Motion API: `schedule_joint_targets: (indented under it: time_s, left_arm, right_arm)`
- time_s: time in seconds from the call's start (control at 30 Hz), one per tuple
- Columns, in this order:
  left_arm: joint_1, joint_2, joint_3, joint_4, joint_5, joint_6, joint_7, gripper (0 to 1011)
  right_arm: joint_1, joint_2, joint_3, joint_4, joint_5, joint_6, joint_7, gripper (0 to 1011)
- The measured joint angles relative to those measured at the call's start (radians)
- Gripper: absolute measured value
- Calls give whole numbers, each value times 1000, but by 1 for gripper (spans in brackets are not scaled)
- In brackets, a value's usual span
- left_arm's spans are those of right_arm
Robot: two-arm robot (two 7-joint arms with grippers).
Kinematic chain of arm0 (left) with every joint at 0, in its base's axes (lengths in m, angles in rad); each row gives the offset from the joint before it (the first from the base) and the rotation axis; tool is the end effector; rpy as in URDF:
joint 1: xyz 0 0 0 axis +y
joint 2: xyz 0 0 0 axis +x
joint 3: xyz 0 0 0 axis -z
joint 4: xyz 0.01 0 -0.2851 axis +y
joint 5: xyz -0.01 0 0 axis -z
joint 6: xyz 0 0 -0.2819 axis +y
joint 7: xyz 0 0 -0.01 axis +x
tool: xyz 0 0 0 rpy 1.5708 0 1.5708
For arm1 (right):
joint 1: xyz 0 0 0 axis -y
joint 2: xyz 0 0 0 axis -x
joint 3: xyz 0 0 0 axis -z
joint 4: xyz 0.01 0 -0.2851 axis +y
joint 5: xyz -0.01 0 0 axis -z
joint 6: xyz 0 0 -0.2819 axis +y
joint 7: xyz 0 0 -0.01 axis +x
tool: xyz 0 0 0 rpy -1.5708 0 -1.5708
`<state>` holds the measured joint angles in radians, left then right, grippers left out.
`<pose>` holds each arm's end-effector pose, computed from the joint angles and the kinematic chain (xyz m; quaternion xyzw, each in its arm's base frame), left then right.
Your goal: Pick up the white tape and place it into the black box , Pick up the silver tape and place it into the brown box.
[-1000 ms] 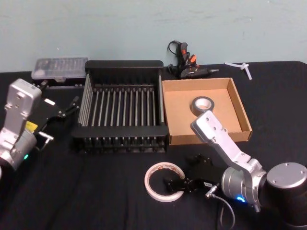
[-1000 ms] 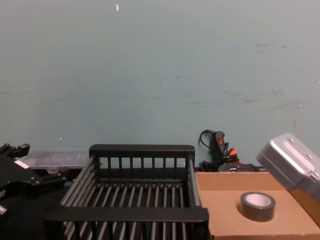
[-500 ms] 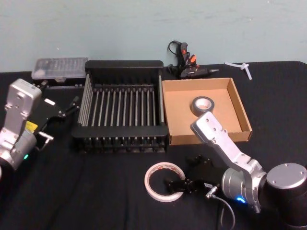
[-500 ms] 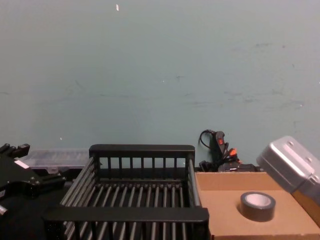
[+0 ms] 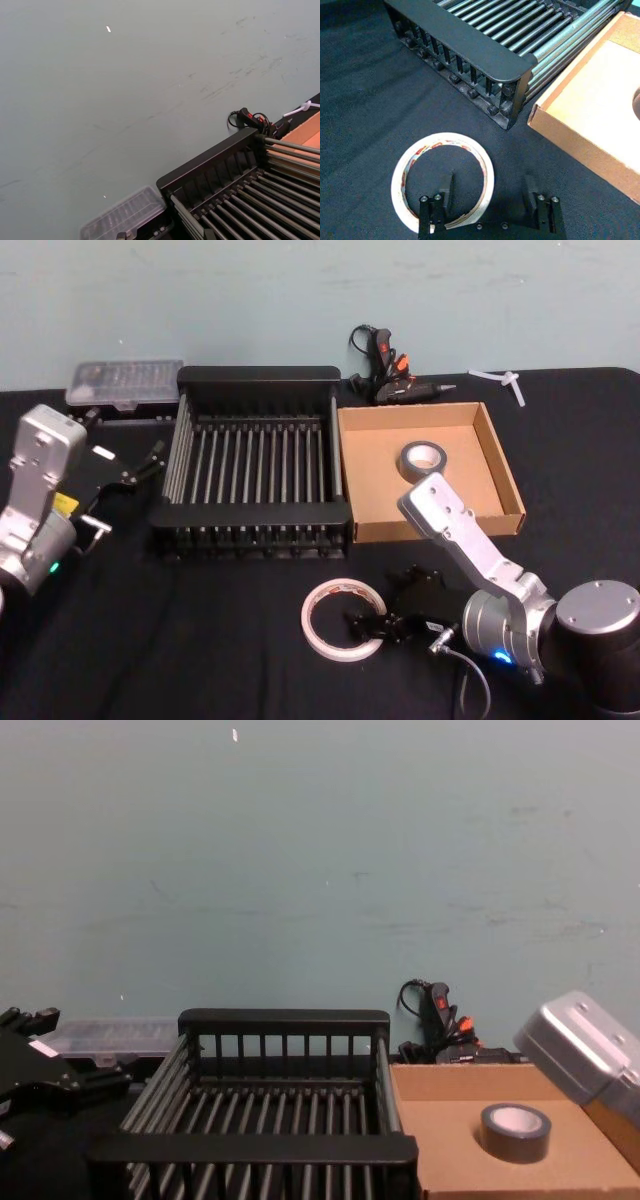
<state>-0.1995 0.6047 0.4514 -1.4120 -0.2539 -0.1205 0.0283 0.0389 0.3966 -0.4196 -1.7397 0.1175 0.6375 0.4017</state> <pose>0.3318 0.0870 -0.2932 0.1415 -0.1325 0.5799 0.7913 0.2830 0.0154 -0.2689 -0.2975 0.1143 -0.3729 0.8714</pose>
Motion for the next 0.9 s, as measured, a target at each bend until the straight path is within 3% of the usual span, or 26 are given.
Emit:
schedule_joint_targets:
  time_s: [0.23,0.57,0.67,0.77,0.9]
  left_arm:
    - [0,0,0,0,0,0,0,1001]
    - [0,0,0,0,0,0,0,1001]
    - [0,0,0,0,0,0,0,1001]
    - [0,0,0,0,0,0,0,1001]
    - [0,0,0,0,0,0,0,1001]
  right_arm:
    - [0,0,0,0,1,-1,0,746]
    - [0,0,0,-1,2,-1,0,383]
    - [0,0,0,-1,2,-1,0,327]
    - [0,0,0,-1,2,-1,0,187]
    - [0,0,0,-1,2,-1,0,127]
